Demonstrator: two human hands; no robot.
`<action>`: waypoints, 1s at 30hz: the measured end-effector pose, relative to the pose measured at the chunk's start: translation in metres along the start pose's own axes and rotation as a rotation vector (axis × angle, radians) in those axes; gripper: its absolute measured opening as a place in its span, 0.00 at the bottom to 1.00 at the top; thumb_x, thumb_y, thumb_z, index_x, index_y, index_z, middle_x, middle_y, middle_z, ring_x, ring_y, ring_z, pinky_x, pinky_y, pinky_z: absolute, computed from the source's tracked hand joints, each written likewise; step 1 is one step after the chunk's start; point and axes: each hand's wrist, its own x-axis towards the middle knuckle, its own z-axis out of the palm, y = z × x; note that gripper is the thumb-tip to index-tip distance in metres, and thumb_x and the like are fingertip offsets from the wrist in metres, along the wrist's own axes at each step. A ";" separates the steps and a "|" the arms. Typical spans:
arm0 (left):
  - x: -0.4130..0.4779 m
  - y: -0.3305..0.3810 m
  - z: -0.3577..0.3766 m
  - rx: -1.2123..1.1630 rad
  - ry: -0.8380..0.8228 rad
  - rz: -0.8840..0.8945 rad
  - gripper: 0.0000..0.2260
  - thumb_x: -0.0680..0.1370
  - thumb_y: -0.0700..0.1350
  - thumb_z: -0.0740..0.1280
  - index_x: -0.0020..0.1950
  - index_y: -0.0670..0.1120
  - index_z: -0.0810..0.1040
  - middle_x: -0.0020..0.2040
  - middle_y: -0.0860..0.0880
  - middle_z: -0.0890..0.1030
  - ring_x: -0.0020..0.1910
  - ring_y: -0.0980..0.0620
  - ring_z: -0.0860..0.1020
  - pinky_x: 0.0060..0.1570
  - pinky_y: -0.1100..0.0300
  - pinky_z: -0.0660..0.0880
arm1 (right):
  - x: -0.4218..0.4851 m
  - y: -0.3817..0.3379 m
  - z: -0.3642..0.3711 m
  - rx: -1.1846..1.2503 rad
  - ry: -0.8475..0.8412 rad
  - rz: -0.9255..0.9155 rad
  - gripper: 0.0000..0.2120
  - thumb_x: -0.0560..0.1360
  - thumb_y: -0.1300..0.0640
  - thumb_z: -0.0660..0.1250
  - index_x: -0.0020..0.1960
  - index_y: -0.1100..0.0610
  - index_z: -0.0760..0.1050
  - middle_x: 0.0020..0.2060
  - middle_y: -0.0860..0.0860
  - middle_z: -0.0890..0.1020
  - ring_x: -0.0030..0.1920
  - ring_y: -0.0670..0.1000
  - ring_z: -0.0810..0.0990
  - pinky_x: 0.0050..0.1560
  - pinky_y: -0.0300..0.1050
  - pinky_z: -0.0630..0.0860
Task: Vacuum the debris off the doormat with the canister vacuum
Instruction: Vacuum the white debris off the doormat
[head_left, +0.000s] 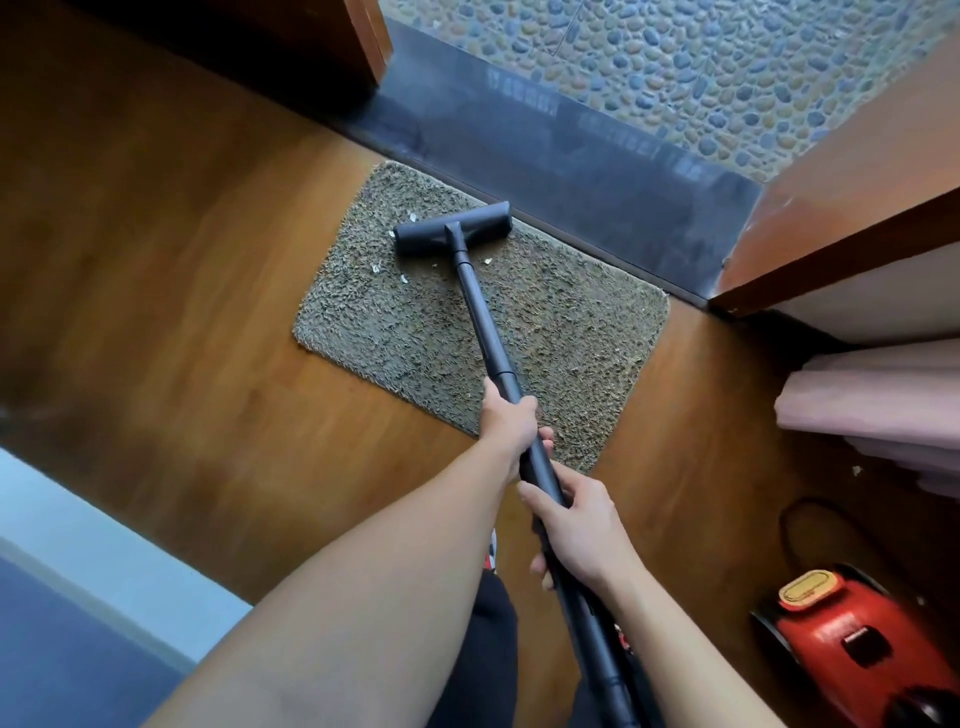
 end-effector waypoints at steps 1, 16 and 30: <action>0.001 0.002 -0.002 0.001 -0.003 -0.001 0.29 0.83 0.37 0.60 0.81 0.53 0.55 0.42 0.45 0.74 0.25 0.52 0.73 0.22 0.63 0.73 | 0.001 -0.001 0.002 0.006 0.003 0.004 0.04 0.80 0.54 0.67 0.48 0.45 0.77 0.21 0.51 0.77 0.24 0.60 0.80 0.22 0.44 0.75; -0.058 -0.070 0.022 -0.029 -0.030 -0.048 0.35 0.83 0.39 0.61 0.83 0.56 0.47 0.47 0.46 0.77 0.24 0.54 0.75 0.23 0.61 0.75 | -0.061 0.058 -0.025 -0.025 -0.028 0.037 0.10 0.81 0.55 0.65 0.61 0.45 0.76 0.25 0.51 0.76 0.23 0.58 0.79 0.22 0.45 0.75; -0.092 -0.132 0.059 -0.063 -0.023 -0.047 0.33 0.83 0.40 0.61 0.83 0.57 0.49 0.43 0.47 0.76 0.24 0.55 0.75 0.23 0.62 0.74 | -0.102 0.111 -0.060 -0.120 -0.053 0.088 0.23 0.82 0.52 0.65 0.74 0.38 0.65 0.29 0.55 0.84 0.23 0.55 0.81 0.31 0.52 0.84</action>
